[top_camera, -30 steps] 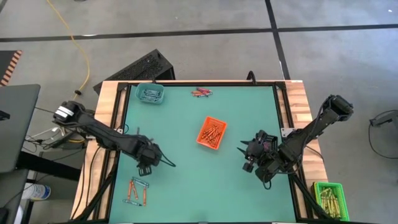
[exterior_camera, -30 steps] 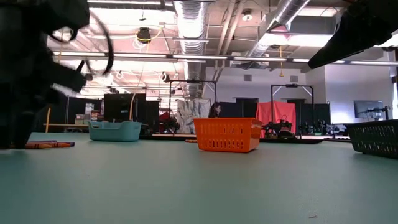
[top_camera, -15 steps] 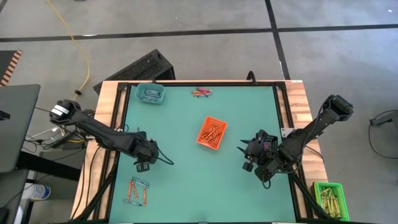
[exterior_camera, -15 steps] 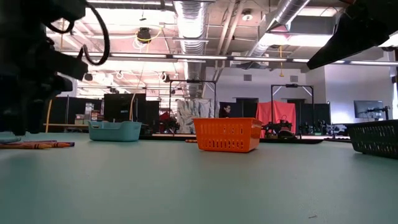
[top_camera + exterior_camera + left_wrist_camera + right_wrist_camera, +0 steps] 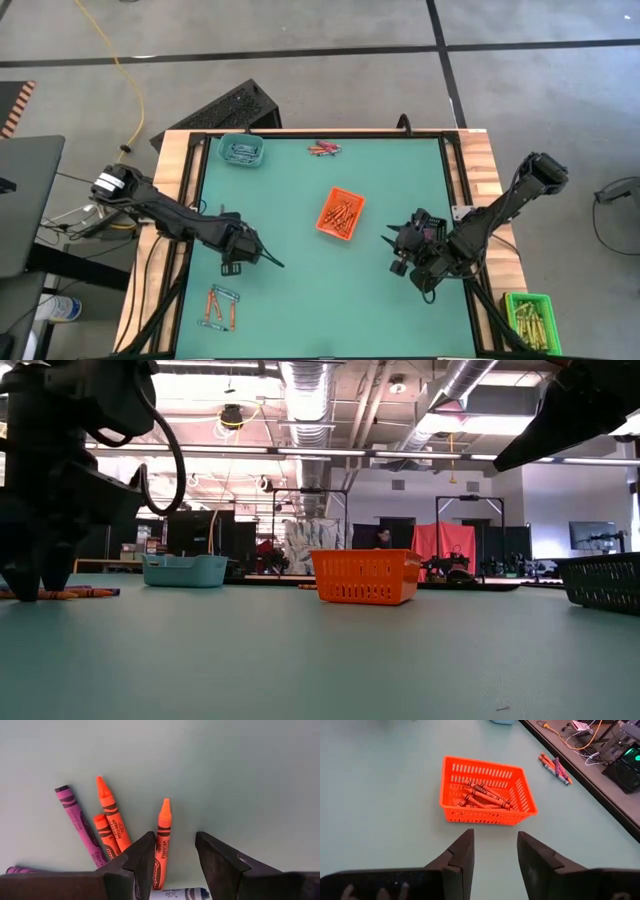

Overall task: Sort crayons
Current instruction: Put the orange crayon into the orange bin

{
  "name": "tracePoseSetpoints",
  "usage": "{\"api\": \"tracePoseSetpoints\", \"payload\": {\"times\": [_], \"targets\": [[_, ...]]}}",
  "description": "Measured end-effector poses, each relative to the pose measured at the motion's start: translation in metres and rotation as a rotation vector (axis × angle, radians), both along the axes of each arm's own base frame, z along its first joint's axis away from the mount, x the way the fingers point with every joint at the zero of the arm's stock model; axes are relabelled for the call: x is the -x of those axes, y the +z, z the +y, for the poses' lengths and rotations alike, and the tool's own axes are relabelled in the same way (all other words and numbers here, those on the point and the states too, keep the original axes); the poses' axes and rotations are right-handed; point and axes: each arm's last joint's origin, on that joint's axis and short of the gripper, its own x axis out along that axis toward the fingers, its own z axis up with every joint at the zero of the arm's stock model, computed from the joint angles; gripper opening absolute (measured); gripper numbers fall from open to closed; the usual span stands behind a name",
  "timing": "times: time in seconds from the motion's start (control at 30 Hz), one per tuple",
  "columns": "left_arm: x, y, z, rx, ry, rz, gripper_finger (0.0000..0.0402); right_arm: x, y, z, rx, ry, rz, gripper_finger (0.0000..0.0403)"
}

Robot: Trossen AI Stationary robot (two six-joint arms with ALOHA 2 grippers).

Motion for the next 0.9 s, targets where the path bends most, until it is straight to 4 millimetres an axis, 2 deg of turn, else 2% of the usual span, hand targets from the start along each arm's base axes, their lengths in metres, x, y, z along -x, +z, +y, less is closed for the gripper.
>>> {"api": "tracePoseSetpoints", "payload": {"times": [0.23, 0.57, 0.9], "targets": [[-0.0002, -0.0005, 0.0007, 0.035, -0.004, 0.014, 0.0123, 0.0, 0.0, 0.0, 0.0, 0.0, 0.0, 0.0141], [-0.0037, -0.0009, 0.0033, 0.088, -0.037, 0.005, 0.0013, 0.0001, 0.0, 0.0002, 0.0, 0.001, 0.0, 0.0141], [-0.0057, -0.0011, 0.0026, 0.093, -0.088, -0.012, 0.0005, 0.0002, -0.0005, -0.0001, 0.001, 0.001, 0.002, 0.0141]]}}
